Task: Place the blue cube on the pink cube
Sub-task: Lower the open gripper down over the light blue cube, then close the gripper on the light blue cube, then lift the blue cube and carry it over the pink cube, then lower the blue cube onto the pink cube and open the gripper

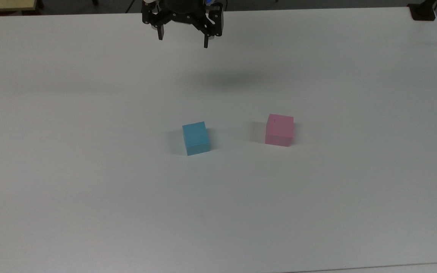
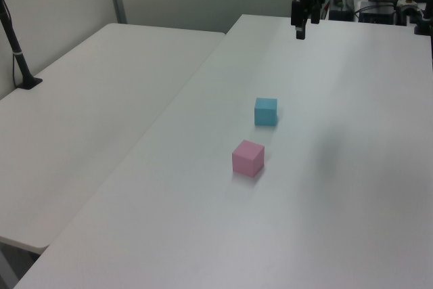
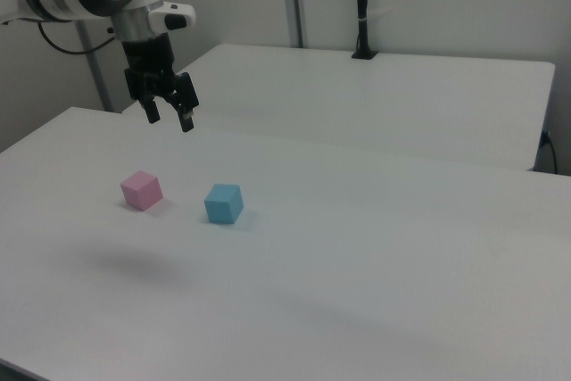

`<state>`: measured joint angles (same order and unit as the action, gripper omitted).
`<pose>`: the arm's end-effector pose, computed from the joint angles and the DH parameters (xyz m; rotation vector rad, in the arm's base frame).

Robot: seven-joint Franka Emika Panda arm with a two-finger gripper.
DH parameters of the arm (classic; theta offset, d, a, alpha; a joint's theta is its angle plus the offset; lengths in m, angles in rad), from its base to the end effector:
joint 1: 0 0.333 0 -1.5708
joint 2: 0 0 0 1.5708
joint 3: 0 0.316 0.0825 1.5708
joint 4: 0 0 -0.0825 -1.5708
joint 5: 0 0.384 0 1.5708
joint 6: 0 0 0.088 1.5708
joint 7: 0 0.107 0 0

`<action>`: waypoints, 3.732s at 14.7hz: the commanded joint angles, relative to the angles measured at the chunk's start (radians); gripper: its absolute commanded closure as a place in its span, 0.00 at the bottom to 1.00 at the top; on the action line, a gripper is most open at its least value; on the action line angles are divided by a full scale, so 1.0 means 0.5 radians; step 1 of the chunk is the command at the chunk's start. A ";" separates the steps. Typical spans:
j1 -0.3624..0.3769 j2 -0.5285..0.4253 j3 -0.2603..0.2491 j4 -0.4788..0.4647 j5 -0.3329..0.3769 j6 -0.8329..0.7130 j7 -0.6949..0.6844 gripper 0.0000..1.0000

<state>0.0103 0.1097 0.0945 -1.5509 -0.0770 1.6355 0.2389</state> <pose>0.5895 0.0513 0.5771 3.0655 -0.1974 -0.0198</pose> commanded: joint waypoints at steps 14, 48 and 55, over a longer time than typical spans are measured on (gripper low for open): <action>-0.008 0.341 -0.008 -0.040 0.037 0.400 -0.284 0.00; 0.602 0.701 0.075 0.052 -0.110 0.818 0.322 0.68; 0.648 0.747 0.072 0.062 -0.128 0.926 0.381 0.00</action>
<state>0.3269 0.4657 0.1365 -1.5292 -0.1463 2.0694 0.4198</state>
